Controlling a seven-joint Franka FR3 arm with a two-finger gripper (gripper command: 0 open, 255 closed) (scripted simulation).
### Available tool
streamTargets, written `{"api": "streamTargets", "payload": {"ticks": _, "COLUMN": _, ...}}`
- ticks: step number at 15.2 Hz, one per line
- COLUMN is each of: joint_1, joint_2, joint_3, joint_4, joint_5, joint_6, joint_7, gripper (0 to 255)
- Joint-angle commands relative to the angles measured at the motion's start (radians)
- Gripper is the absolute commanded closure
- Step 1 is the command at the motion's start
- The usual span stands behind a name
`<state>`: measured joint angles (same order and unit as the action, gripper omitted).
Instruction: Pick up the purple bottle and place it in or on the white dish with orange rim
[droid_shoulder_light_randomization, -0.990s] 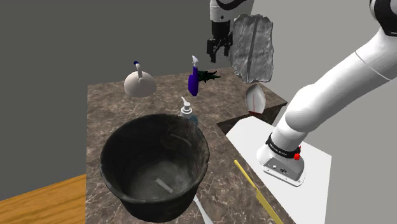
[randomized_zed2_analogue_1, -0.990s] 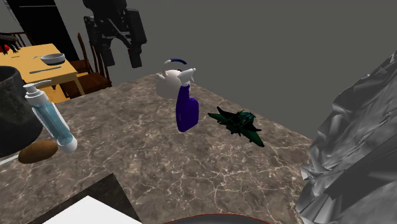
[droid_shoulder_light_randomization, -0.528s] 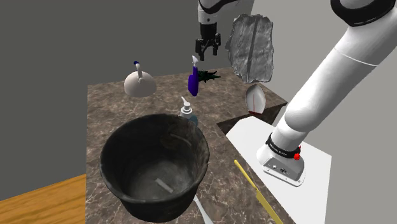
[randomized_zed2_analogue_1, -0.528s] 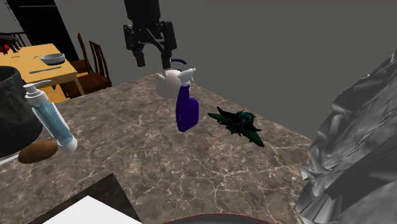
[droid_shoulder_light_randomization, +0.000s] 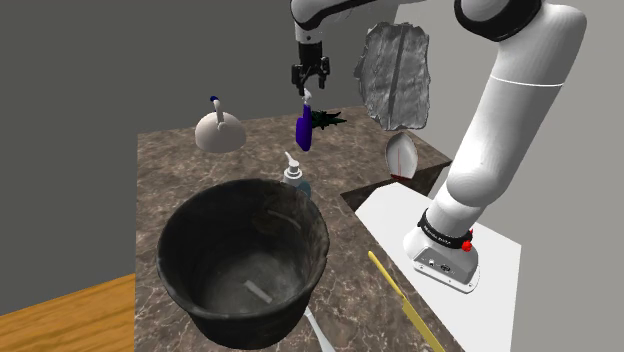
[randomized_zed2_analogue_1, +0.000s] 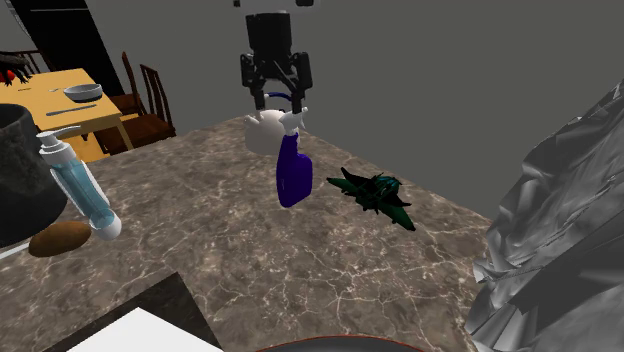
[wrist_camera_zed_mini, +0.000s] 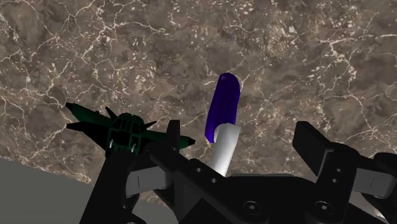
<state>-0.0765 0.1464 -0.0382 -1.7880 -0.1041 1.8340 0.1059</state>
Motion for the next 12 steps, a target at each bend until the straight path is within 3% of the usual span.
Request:
{"api": "streamTargets", "payload": {"ticks": 1, "joint_1": -0.002, "joint_2": 0.010, "joint_3": -0.002, "joint_4": -0.016, "joint_5": 0.000, "joint_6": 0.026, "joint_7": 0.000, "gripper": 0}}
{"api": "streamTargets", "payload": {"ticks": 6, "joint_1": -0.005, "joint_2": 0.018, "joint_3": -0.004, "joint_4": -0.067, "joint_5": -0.002, "joint_6": 0.086, "joint_7": 0.001, "gripper": 0}}
{"api": "streamTargets", "payload": {"ticks": 12, "joint_1": -0.005, "joint_2": 0.018, "joint_3": -0.004, "joint_4": -0.067, "joint_5": -0.002, "joint_6": 0.086, "joint_7": 0.001, "gripper": 0}}
